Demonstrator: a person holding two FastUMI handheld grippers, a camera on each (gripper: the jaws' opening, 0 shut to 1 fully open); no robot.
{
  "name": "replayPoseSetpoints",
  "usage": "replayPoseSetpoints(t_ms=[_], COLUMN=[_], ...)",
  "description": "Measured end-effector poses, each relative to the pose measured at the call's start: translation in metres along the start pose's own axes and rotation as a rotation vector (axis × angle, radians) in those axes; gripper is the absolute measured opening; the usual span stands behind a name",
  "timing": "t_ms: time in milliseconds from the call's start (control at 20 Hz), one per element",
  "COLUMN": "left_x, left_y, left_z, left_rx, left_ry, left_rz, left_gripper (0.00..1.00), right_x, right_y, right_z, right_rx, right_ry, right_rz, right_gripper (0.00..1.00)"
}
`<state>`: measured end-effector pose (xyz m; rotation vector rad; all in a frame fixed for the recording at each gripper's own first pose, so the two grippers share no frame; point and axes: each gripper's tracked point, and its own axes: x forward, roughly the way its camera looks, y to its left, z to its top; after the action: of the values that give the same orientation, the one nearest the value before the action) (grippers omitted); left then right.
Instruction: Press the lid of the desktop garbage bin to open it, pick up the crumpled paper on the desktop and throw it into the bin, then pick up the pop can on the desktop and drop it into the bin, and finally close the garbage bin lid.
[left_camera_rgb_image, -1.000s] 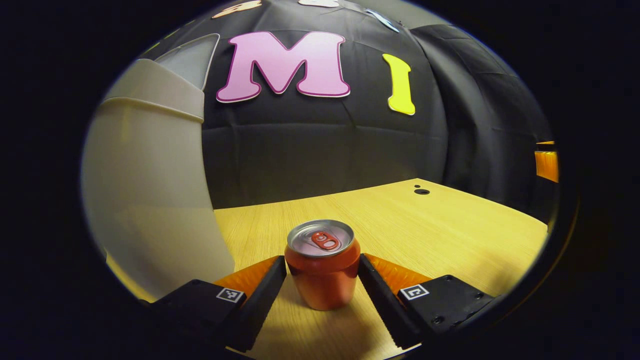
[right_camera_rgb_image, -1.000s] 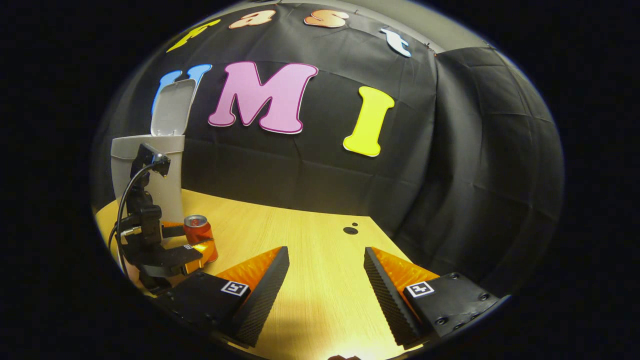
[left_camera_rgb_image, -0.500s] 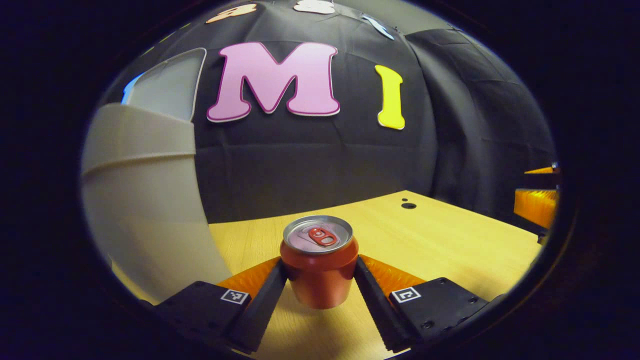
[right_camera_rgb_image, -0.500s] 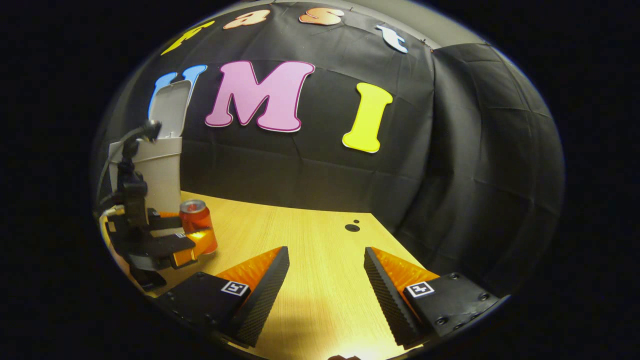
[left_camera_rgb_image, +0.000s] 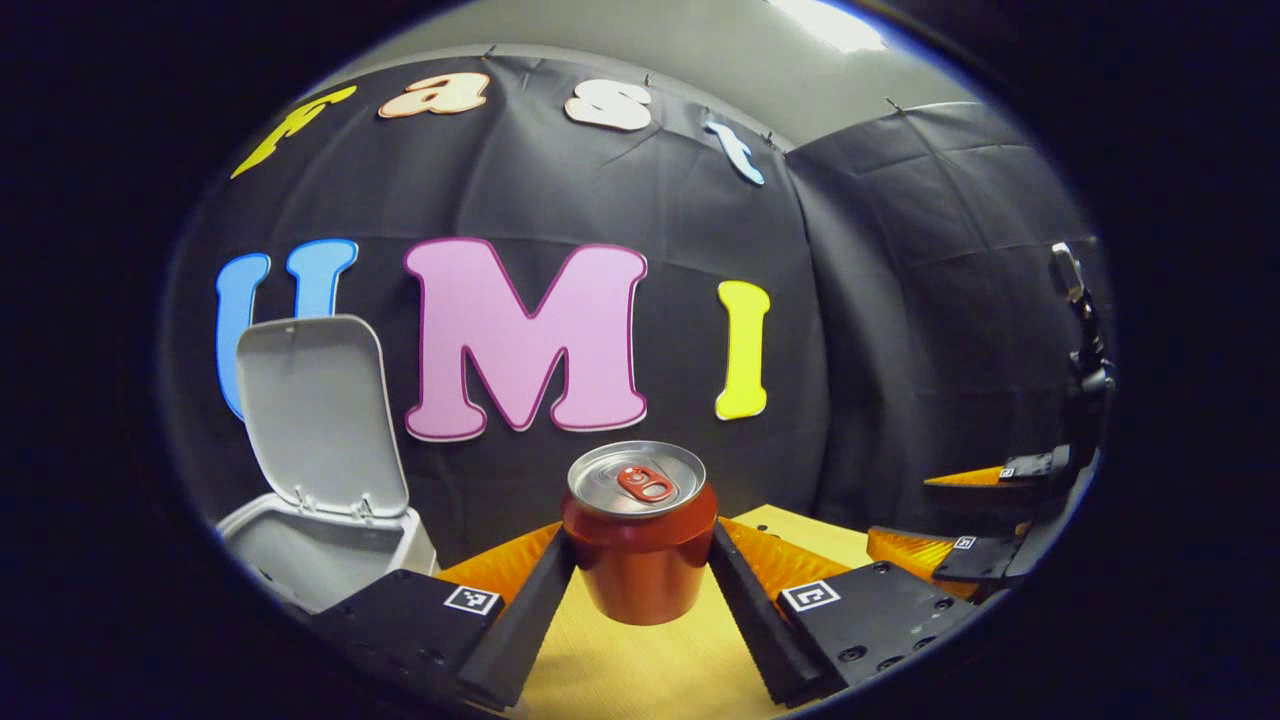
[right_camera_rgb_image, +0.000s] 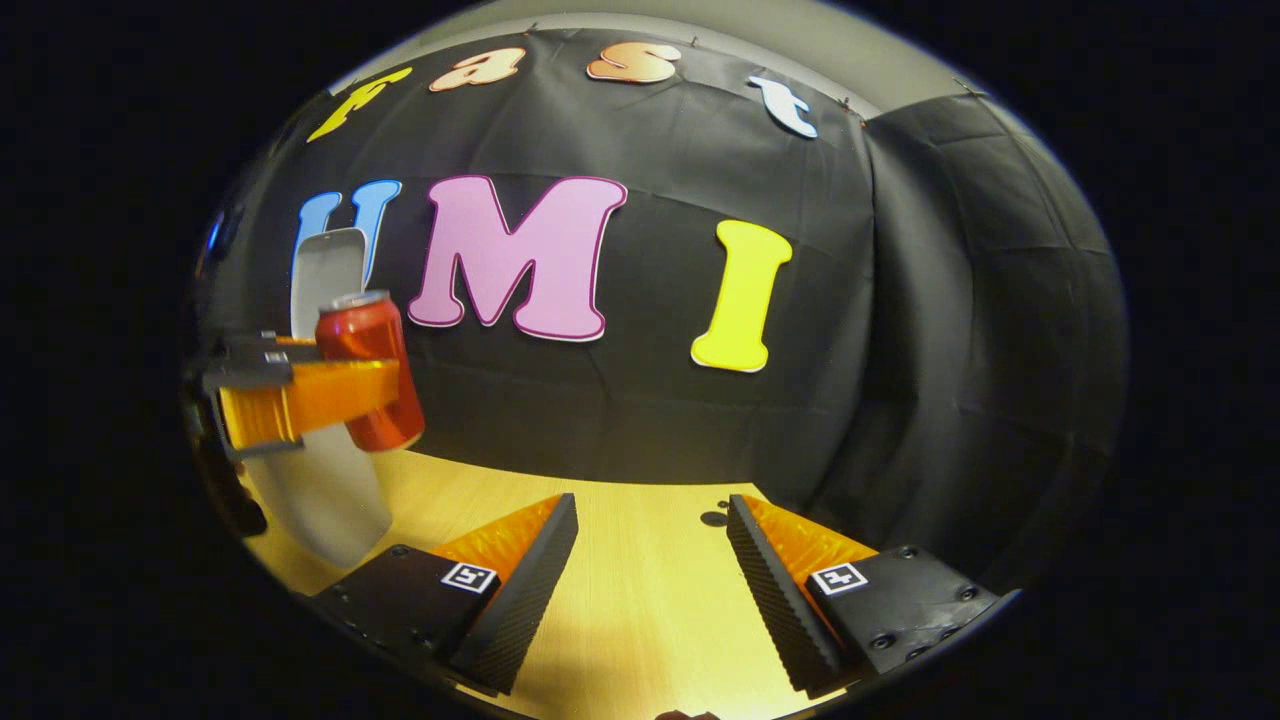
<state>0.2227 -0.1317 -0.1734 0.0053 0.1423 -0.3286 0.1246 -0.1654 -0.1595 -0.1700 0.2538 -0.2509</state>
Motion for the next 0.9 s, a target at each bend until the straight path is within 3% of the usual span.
replayPoseSetpoints(t_ms=[150, 400, 650, 900], left_x=[-0.013, -0.031, -0.051, -0.060], left_y=[0.034, 0.132, 0.209, 0.234], left_z=[0.044, 0.073, 0.030, -0.014], left_rx=[-0.007, 0.039, 0.026, 0.033], left_ry=[-0.022, -0.034, 0.047, 0.132], left_rz=[0.034, 0.206, 0.322, 0.339], left_gripper=[0.87, 0.87, 0.87, 0.87], right_x=[-0.002, -0.011, -0.037, -0.065], right_y=[0.001, 0.004, 0.005, 0.009], right_z=[0.030, 0.082, 0.121, 0.135], right_rx=[0.000, -0.029, -0.035, -0.015], right_ry=[-0.025, -0.062, -0.095, -0.103], right_rz=[0.002, 0.024, 0.029, 0.026], right_gripper=[0.97, 0.98, 0.98, 0.98])
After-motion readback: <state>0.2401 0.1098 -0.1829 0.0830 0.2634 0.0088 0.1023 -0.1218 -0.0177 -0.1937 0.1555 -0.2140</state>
